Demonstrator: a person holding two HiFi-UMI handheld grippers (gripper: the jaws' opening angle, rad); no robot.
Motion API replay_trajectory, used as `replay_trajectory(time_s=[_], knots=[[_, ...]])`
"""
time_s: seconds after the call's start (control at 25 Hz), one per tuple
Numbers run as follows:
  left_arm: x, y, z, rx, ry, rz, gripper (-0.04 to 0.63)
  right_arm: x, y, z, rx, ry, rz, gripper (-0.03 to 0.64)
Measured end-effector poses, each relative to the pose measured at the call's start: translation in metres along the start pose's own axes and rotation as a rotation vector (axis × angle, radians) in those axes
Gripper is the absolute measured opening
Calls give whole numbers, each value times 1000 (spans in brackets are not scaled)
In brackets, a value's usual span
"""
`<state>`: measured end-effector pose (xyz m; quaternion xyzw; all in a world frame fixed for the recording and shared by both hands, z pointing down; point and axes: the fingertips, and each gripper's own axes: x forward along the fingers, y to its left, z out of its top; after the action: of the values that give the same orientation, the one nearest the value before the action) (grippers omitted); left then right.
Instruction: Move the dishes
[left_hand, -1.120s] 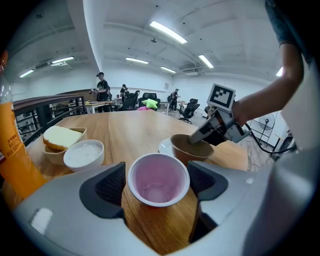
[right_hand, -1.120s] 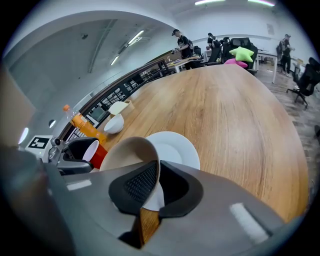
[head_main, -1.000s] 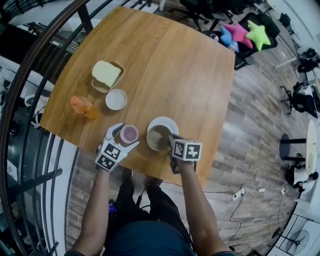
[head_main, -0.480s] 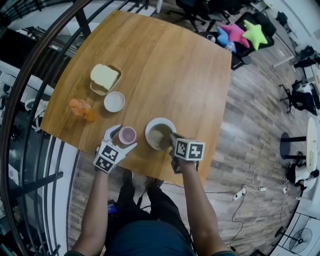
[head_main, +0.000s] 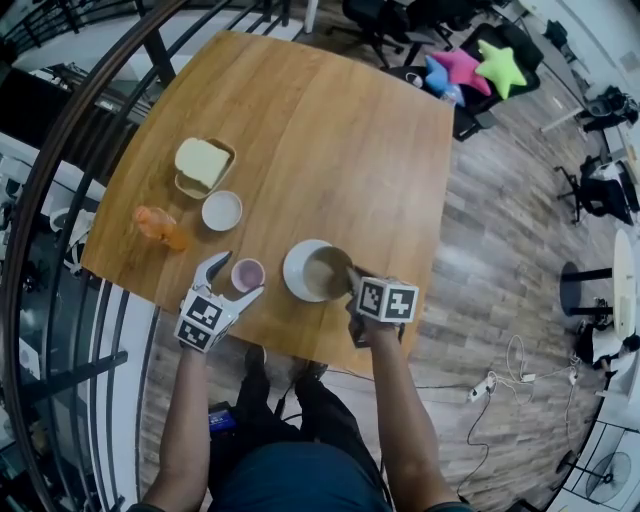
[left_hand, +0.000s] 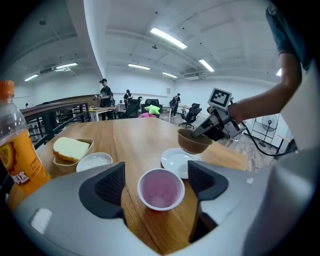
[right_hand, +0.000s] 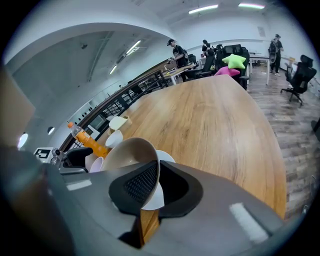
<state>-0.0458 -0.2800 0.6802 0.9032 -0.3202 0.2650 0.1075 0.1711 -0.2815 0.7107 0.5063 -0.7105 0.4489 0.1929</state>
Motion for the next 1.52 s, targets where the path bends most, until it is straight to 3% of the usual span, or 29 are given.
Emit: replay_trajectory(time_s=[0.64,1.52], knots=[[-25,2,39,13,-85,52,385,-32,-77,5,82,-34,-98,26],[-50,-2,66,37,-99,91,383,-50,-177,-37,281,-19,-277,26]])
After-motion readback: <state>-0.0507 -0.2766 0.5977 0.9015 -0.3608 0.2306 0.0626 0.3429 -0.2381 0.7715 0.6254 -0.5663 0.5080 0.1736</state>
